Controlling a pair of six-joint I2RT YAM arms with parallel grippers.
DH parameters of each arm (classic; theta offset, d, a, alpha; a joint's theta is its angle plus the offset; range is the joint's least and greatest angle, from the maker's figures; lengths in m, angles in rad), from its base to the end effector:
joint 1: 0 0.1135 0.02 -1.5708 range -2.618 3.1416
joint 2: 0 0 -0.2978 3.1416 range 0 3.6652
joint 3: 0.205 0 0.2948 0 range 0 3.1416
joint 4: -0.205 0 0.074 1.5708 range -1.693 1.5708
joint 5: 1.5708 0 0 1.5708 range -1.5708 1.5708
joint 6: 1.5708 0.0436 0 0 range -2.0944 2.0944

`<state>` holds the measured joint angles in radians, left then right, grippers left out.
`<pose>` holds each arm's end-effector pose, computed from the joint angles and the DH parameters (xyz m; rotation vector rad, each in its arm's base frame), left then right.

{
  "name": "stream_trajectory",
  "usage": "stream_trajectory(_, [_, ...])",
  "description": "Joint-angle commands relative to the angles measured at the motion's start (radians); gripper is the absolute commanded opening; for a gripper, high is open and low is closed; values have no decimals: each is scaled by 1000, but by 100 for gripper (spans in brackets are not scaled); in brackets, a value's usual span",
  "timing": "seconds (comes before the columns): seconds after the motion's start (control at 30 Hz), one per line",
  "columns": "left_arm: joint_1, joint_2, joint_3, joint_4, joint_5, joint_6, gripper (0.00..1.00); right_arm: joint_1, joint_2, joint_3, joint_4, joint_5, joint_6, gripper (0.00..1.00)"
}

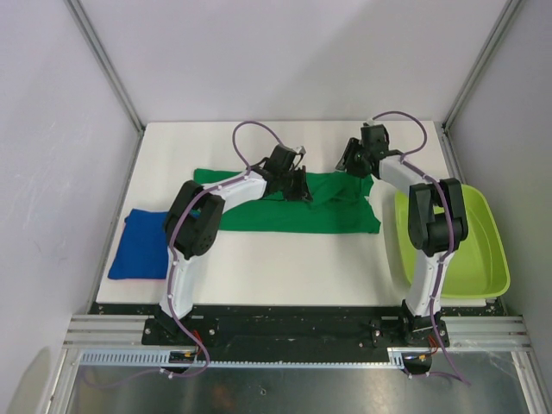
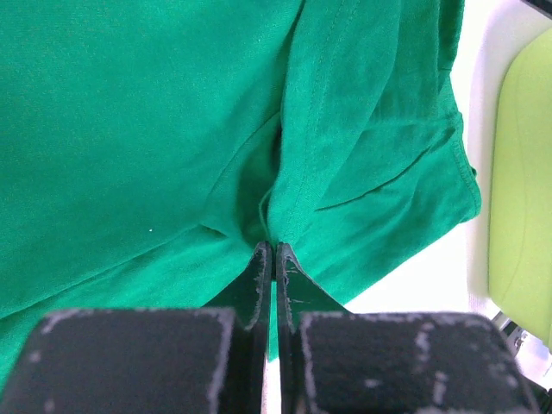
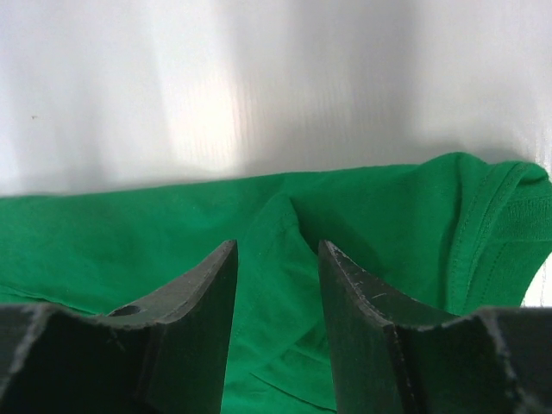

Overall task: Fold and stack the t-shirts
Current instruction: Fold the other side of the tshirt into a rectangle

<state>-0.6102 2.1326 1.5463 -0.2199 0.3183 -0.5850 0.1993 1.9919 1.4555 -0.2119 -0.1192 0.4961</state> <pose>0.4283 -0.3161 0.1725 0.1953 2.5290 -0.9085 0.4954 0.1053 0.2096 0.2885 2.3458 0.4836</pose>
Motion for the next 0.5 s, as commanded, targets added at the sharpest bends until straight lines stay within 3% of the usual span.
stream_trajectory(0.0, [6,-63,-7,12,1,9,0,4,24,-7,-1,28,-18,46])
stream_trajectory(0.3, [10,-66,-12,12,0,9,0,7,45,-7,3,29,-14,41])
stream_trajectory(0.47, [19,-73,-21,11,-5,17,0,7,16,-14,-7,33,-9,20])
